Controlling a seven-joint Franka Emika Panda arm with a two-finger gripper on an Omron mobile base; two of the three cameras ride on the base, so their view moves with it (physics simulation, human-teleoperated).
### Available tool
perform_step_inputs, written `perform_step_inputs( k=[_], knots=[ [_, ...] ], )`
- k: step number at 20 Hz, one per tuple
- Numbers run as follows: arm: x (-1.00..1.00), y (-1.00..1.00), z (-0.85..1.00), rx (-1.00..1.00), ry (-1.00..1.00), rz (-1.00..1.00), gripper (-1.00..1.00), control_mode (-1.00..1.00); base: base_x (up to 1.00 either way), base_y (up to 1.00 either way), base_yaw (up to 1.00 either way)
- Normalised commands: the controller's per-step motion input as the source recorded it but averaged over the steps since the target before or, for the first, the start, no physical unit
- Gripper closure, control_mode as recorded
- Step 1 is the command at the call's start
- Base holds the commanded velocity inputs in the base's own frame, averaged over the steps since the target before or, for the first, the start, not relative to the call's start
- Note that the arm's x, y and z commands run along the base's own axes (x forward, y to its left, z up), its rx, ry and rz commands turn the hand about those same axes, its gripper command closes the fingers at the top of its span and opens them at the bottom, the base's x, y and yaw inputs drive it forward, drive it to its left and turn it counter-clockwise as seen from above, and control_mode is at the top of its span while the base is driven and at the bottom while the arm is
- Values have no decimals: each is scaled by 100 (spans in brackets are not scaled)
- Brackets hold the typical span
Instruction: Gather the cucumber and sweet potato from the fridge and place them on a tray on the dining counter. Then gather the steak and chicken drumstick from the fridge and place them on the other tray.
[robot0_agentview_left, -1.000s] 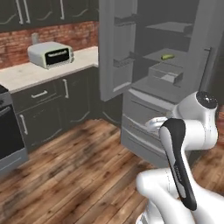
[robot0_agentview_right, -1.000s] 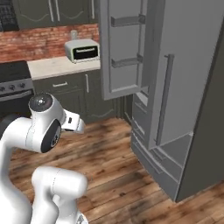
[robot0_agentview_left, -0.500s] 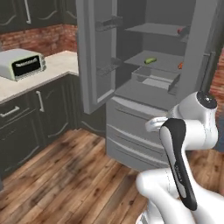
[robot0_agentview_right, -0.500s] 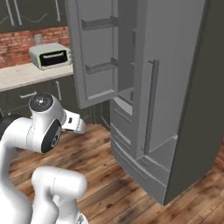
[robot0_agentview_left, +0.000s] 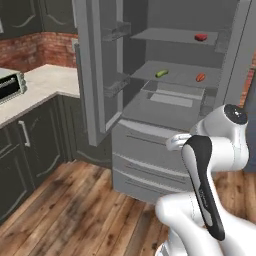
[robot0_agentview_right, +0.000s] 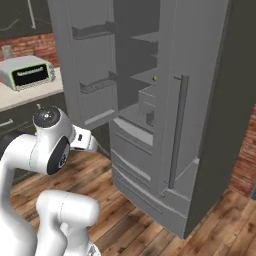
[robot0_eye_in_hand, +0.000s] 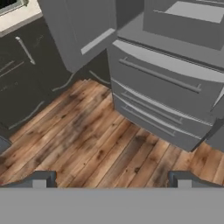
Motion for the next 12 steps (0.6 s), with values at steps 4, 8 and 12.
perform_step_inputs(
  k=[4, 8, 12],
  knots=[
    [0, 0, 0, 0, 0, 0, -100, 100, 52, 31, -38],
    [0, 0, 0, 0, 0, 0, -100, 100, 52, 30, -36],
    [0, 0, 0, 0, 0, 0, -100, 100, 61, 38, -31]
  ],
)
